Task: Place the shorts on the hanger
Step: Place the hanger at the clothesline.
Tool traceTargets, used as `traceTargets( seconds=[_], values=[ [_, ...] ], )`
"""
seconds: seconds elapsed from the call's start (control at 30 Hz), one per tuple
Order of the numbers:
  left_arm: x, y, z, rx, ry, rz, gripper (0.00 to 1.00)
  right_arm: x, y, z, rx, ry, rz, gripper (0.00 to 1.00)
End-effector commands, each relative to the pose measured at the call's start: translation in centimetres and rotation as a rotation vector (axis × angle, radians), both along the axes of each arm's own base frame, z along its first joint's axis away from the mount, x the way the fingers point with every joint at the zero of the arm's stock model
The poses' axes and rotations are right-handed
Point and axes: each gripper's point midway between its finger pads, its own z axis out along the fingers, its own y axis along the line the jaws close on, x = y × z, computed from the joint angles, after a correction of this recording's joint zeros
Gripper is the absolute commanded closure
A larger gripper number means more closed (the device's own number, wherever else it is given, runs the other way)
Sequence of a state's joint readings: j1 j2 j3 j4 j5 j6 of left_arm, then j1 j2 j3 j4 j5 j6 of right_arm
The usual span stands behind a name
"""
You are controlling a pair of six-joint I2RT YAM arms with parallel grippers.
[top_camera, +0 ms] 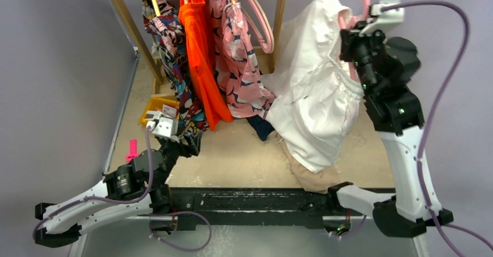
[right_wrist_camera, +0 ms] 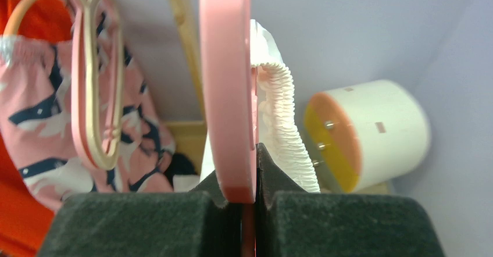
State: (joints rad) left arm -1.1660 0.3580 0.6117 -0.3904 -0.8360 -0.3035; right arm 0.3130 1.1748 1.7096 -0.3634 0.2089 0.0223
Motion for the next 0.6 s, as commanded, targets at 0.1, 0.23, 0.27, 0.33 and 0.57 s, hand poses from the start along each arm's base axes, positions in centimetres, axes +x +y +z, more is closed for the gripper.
traceTargets(
  seconds=[0.1, 0.23, 0.27, 0.33, 0.57],
  values=[
    [0.3, 0.7, 1.6, -0.032, -0.026, 0.038, 0.33, -4.2, -5.5, 7.4, 0.016, -0.213, -0.227, 1.0],
    [0.2, 0.5, 1.5, -0.028, -0.019, 0.031, 0.33, -3.0, -6.0, 8.2, 0.011, -0.251, -0.277, 1.0],
    [0.3, 0.4, 1.4, -0.027, -0.018, 0.031, 0.33, -2.4, -5.9, 8.3, 0.004, -0.254, -0.284, 1.0],
    [0.2, 0.4, 1.5, -0.03, -0.016, 0.028, 0.33, -1.3, -5.8, 8.3, -0.009, -0.248, -0.293, 1.0],
    [0.1, 0.4, 1.6, -0.031, -0.018, 0.02, 0.33, 0.8, 0.4, 6.1, -0.015, -0.193, 0.018, 1.0]
  ],
)
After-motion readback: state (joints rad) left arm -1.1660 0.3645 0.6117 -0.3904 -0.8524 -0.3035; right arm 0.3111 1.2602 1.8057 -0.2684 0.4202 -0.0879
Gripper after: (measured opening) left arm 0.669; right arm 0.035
